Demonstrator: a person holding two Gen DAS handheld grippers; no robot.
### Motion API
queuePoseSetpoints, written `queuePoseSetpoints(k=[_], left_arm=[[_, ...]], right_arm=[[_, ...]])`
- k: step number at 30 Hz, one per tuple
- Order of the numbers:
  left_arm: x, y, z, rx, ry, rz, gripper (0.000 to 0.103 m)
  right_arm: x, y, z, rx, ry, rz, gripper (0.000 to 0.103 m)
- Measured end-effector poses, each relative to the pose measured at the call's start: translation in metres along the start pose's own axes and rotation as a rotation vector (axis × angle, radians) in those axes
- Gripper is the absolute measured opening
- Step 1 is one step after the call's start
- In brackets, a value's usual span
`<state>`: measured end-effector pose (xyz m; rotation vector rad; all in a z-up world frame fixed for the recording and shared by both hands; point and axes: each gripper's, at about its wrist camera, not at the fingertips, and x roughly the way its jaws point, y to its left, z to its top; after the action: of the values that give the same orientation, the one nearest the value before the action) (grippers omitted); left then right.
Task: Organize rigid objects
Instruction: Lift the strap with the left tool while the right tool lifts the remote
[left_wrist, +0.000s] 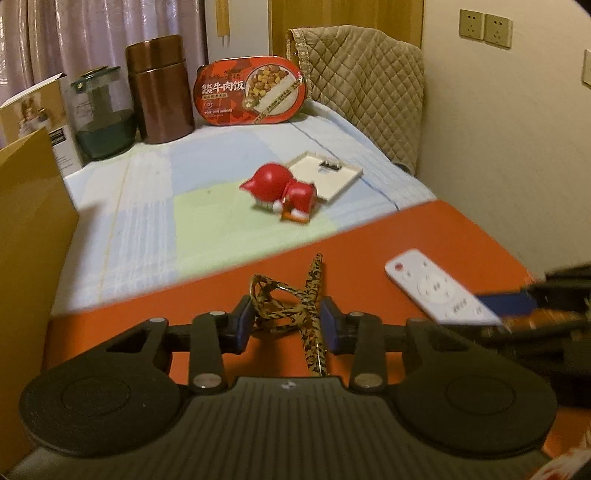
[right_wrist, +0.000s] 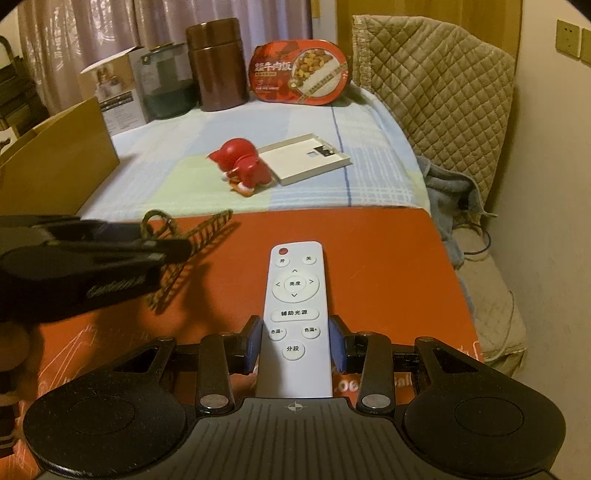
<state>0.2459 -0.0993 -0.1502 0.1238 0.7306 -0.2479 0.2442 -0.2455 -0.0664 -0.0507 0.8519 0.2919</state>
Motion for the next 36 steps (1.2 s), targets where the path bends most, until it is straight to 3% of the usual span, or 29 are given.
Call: queuePoseSetpoints(k=[6,14,23,25,26,27,36], left_arm=[[-0.031,0.01,-0.026,-0.032,0.011,-0.005,0.033],[-0.038,0.016,-0.031,-0.073,0.019,-0.011,0.033],[-0.07,0.019,-0.033,-0.086,-0.003,-0.016,0.032],[-0.079,0.019,-0.034,-0.086,-0.007,-0.018,0.03],[-0.084,0.019,-0.035,-0.084,-0.01,-0.014,0.006],[-0.088,0.019,-0.035,-0.078,-0.007,-0.017,0.002],[-0.116,0.026,-0.05,-0.056,-0.014,-0.003,0.004]], right_arm=[[-0.001,0.007,-0.006,-0.026,-0.009,-0.007,0.035],[0.01,0.018,-0.002,-0.084,-0.014,-0.05,0.036],[-0.022,0.026,-0.008,-0.045,-0.034,-0.035,0.035],[-0.032,0.031,-0.007,-0.037,-0.043,-0.026,0.035],[-0.037,0.033,-0.007,-0.03,-0.046,-0.018,0.035],[-0.042,0.035,-0.007,-0.022,-0.049,-0.011,0.035],[-0.068,0.047,-0.017,0.021,-0.053,0.002,0.035]])
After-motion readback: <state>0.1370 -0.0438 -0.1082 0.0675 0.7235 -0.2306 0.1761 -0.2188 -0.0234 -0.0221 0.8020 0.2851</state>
